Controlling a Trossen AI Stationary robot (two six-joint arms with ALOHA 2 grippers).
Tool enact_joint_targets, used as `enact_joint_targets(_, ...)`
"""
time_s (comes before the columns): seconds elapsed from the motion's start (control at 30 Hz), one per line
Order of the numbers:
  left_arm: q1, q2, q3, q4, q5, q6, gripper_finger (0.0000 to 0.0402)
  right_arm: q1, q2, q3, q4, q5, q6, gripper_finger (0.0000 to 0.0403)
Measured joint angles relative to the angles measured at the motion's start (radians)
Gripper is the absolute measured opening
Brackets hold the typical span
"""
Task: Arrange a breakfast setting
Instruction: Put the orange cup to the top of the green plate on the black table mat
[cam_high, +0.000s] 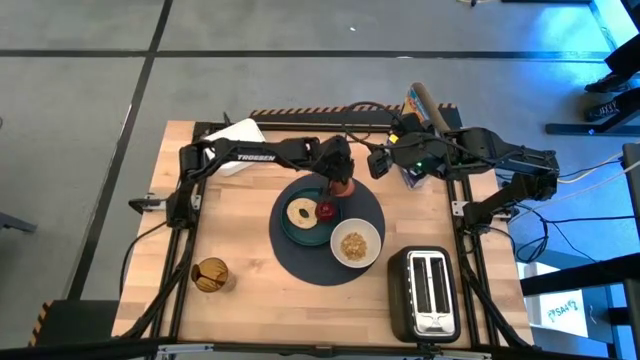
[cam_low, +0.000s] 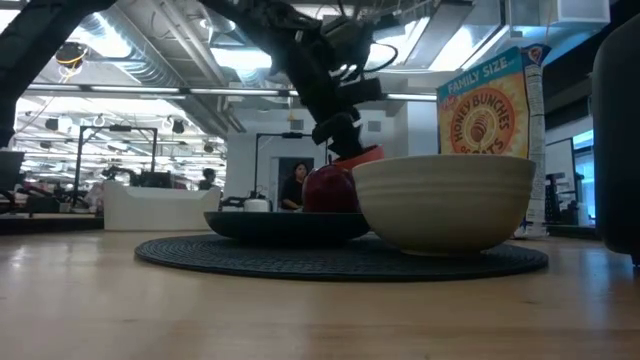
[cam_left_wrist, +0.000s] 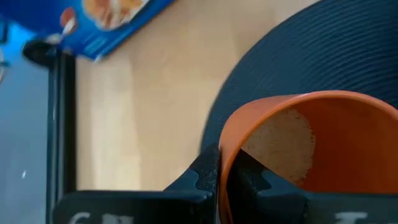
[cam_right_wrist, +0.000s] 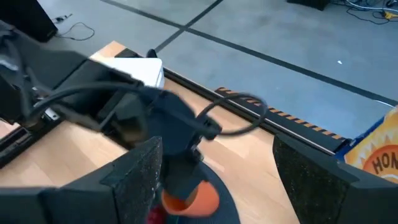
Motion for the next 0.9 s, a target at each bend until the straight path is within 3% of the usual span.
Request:
enact_joint_targets(0.17,0.057,0.000,0.000,-0.019,0.003,-0.024,0.0017,0.000,0.007,0.000,0.004,0.000,0.007,0.0293)
enact_joint_targets(0.4,0.120,0.000,0.000,-0.085,0.171,-0.056,0.0019,0.000,0.010,0.000,0.004,-0.001,0.018,0.0293)
enact_joint_targets(0.73,0.128,0.019,0.001,-0.103,0.155,-0.056,0.0023,0.000,0.010,0.000,0.003,-0.005,0.018,0.0293)
enact_joint_targets(0.9,0.127,0.019,0.001,-0.102,0.163,-0.056,0.0055,0.000,0.010,0.000,0.003,-0.037,0.017,0.0293)
